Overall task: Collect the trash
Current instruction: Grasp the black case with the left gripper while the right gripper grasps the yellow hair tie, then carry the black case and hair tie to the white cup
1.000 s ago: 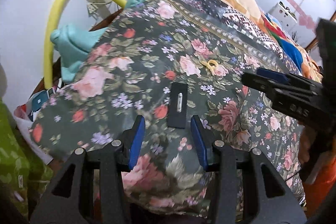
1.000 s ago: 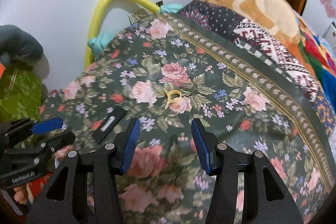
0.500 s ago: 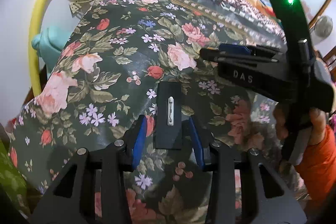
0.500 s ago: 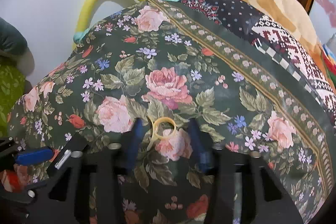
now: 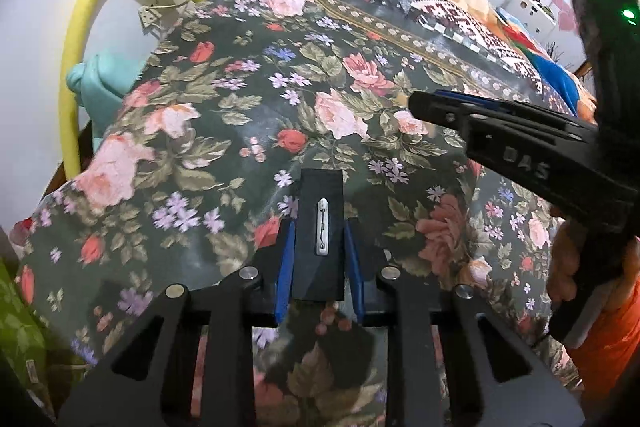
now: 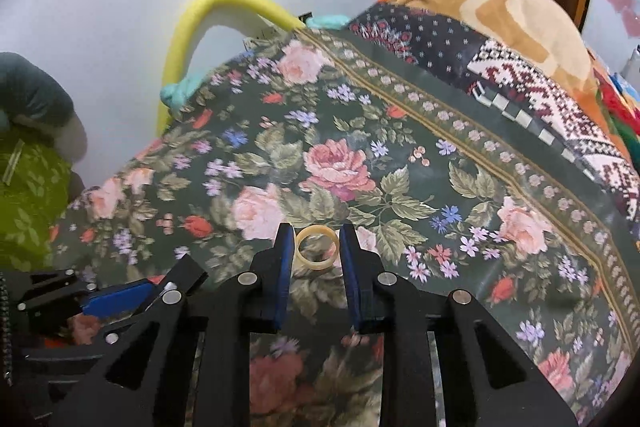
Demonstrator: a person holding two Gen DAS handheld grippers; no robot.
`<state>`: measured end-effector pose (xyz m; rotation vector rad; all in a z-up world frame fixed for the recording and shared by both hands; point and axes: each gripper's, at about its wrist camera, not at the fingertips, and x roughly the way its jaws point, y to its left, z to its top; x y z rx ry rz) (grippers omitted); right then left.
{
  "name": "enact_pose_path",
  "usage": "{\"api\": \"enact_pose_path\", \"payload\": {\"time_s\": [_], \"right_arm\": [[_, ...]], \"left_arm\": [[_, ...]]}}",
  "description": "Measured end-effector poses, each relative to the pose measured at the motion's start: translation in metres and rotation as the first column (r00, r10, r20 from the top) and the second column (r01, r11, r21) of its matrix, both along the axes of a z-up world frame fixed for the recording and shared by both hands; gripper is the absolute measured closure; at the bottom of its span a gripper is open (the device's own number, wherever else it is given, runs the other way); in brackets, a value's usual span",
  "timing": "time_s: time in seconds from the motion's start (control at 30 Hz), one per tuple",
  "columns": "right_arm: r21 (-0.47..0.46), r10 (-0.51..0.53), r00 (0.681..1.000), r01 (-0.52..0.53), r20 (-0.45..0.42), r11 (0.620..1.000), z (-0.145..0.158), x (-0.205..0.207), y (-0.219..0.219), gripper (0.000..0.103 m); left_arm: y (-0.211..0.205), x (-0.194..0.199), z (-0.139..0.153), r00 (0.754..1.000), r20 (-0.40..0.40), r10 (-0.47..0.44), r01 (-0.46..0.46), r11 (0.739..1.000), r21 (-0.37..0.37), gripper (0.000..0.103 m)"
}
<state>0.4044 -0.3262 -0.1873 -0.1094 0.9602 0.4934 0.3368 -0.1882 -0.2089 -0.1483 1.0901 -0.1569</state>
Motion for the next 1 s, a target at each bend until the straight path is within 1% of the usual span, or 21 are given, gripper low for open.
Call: {"api": "enact_pose_path", "payload": {"time_s": [0.13,0.3,0.47,0.6,0.8,0.9,1.0], "right_arm": [[0.007,0.018,0.999,-0.018,0.038,1.000,0.024,-0.017,0.005,0.082],[0.041,0.043,0.996,-0.046,0.073,0.998,0.056,-0.042,0.015,0.082],[0.063,0.089,0.988,-0.097,0.125,0.993,0.086,-0.081,0.037,0.082],[0.087,0.130,0.983,-0.142,0.133,0.986,0.100,-0.108,0.058,0.082],[0.112,0.206,0.970,-0.221,0.130,0.969,0.113,-0.151,0.095,0.082],[0.109,0.252,0.959,-0.266,0.130,0.958,0.113,-0.171,0.116,0.082],[0.095,0.298,0.947,-0.310,0.123,0.946,0.110,-0.187,0.138,0.082]], "left_arm": [[0.013,-0.016,0.021,0.999,0.022,0.039,-0.039,0.999,-0.003,0.079],[0.033,-0.041,0.048,0.994,0.058,0.094,-0.094,0.996,0.005,0.079],[0.056,-0.076,0.075,0.983,0.105,0.153,-0.157,0.987,0.028,0.079],[0.076,-0.105,0.089,0.970,0.129,0.205,-0.210,0.977,0.028,0.079],[0.116,-0.152,0.101,0.943,0.146,0.298,-0.305,0.952,0.026,0.079],[0.137,-0.176,0.101,0.925,0.147,0.349,-0.356,0.934,0.022,0.079],[0.161,-0.199,0.096,0.904,0.132,0.407,-0.412,0.911,0.009,0.079]]}}
